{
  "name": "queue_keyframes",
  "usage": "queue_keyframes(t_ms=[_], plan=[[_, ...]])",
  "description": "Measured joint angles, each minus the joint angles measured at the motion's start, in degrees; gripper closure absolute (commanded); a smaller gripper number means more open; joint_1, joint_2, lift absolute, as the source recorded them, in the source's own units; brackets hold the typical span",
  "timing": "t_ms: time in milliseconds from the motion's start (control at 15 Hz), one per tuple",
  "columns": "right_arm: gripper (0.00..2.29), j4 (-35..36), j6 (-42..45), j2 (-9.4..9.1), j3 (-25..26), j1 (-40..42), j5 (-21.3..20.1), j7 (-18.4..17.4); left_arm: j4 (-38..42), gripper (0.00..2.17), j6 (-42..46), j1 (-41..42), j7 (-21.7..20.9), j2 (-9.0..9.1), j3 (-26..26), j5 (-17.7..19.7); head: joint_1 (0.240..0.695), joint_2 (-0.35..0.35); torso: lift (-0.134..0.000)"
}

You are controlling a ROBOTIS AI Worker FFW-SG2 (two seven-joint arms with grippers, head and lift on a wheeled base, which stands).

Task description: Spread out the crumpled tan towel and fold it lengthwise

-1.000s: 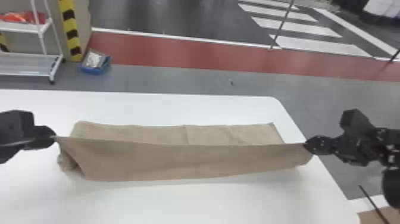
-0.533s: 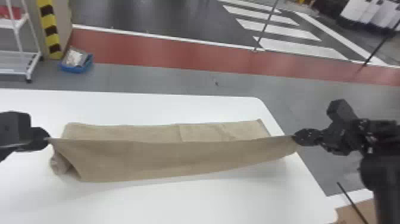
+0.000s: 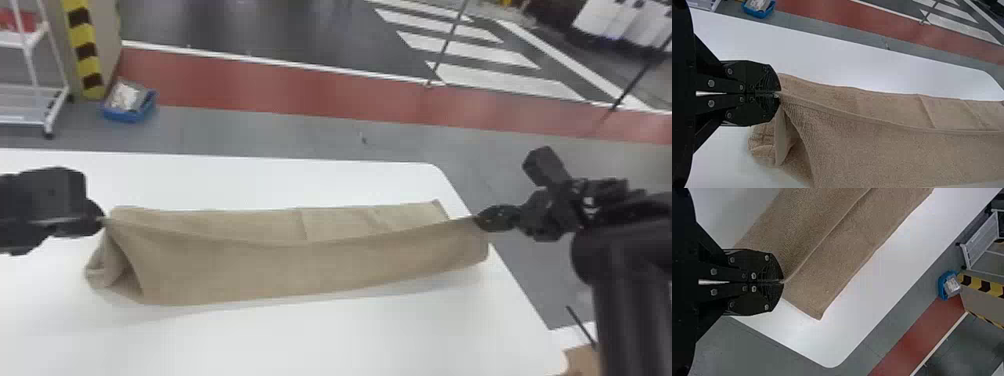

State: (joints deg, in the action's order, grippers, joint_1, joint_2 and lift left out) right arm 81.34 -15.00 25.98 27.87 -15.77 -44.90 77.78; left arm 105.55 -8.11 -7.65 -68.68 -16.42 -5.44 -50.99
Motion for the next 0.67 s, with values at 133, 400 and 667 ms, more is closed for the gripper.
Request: queue_keyframes(t_ms=[133, 400, 667], plan=[[2.08, -2.7, -2.0, -0.05, -0.7, -2.8, -0.8, 0.0, -2.4, 2.09, -0.7, -1.7, 0.0, 0.39, -0.9, -0.5, 0.695, -0.350, -0.124], [2.08, -10.1, -5.2, -0.12, -2.4, -9.2, -2.4, 0.0, -8.8, 2.09, -1.0, -6.2, 0.2, 1.08, -2.6, -1.9, 0.695, -0.337, -0.124], [2.08, -18.6, -6.7, 0.32, -2.6, -15.9, -3.4, 0.0, -13.4, 2.09, -1.0, -9.4, 0.5, 1.63, -2.8, -3.1, 0.695, -0.324, -0.124]])
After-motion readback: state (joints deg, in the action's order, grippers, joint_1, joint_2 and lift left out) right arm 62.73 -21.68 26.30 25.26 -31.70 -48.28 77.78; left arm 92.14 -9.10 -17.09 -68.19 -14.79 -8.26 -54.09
